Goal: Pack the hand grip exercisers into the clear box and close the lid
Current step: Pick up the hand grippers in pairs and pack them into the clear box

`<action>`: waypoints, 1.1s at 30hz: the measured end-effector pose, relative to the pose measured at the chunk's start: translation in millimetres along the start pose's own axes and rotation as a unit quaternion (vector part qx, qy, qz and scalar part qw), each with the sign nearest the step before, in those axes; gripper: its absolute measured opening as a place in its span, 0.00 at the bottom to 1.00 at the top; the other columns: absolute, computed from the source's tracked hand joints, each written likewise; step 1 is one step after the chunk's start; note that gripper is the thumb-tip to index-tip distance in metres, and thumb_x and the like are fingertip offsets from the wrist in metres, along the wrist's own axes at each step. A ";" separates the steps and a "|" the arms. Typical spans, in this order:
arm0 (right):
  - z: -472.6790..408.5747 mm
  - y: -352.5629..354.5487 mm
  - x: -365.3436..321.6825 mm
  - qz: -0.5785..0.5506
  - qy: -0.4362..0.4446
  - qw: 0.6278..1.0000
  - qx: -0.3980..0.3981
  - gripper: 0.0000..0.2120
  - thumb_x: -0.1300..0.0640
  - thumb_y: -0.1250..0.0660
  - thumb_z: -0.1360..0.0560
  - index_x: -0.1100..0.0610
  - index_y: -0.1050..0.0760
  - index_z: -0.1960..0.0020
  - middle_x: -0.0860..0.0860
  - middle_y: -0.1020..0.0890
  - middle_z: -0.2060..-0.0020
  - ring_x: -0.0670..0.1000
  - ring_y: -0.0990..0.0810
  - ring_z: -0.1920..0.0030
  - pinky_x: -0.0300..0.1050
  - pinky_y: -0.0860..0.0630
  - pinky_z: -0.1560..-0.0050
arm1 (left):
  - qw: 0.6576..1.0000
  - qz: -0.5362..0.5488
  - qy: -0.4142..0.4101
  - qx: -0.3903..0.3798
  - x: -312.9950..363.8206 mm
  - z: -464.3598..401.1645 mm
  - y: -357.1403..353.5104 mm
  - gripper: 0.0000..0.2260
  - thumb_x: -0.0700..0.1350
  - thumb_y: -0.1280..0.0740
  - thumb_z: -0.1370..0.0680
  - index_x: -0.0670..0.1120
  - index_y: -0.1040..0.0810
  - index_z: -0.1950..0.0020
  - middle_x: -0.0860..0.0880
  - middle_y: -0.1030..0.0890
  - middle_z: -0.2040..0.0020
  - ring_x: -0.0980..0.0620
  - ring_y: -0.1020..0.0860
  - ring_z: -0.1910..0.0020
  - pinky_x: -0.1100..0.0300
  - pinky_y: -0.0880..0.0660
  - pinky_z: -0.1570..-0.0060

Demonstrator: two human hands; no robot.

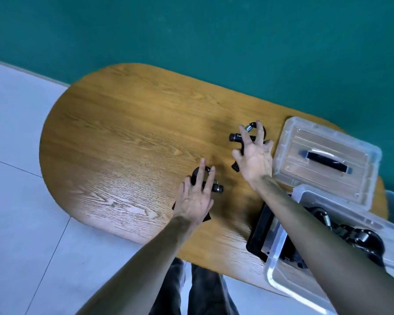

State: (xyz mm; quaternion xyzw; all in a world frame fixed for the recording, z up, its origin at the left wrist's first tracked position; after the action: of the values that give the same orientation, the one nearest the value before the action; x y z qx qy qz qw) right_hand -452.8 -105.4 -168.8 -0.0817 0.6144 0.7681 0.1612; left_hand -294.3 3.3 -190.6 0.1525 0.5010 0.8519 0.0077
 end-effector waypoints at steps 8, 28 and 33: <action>85.5 61.4 -35.9 0.054 0.017 0.996 0.073 0.32 0.57 0.35 0.23 0.48 0.40 0.21 0.54 0.53 0.18 0.65 0.32 0.43 0.58 0.20 0.59 | 0.998 -0.028 0.009 0.051 3.0 45.5 65.4 0.37 0.49 0.43 0.14 0.47 0.69 0.19 0.43 0.79 0.24 0.39 0.27 0.41 0.45 0.29 0.36; 275.3 130.5 25.4 0.037 -0.075 0.986 0.141 0.34 0.59 0.30 0.26 0.47 0.36 0.22 0.56 0.47 0.19 0.60 0.31 0.54 0.59 0.23 0.51 | 0.983 -0.064 -0.129 0.118 115.2 127.4 107.0 0.33 0.52 0.46 0.14 0.48 0.64 0.17 0.41 0.67 0.18 0.44 0.29 0.43 0.50 0.29 0.38; 293.0 137.4 78.8 0.010 -0.113 0.983 0.145 0.33 0.58 0.30 0.26 0.47 0.35 0.23 0.54 0.48 0.19 0.61 0.31 0.51 0.60 0.23 0.49 | 0.975 -0.078 -0.168 0.126 168.0 124.4 92.4 0.33 0.51 0.46 0.15 0.49 0.63 0.17 0.42 0.63 0.17 0.44 0.29 0.43 0.50 0.29 0.39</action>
State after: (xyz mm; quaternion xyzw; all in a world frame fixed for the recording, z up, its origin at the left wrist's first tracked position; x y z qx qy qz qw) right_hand -553.1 163.9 -0.3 0.0355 0.6980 0.6765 0.2322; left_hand -408.2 91.1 -13.0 0.2537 0.6061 0.7409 0.1393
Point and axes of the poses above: each hand's wrist, its own z-axis away from the middle knuckle, its own y-axis out of the back of the hand, x = y × z, the point moved 5 cm from there along -z, towards the middle knuckle
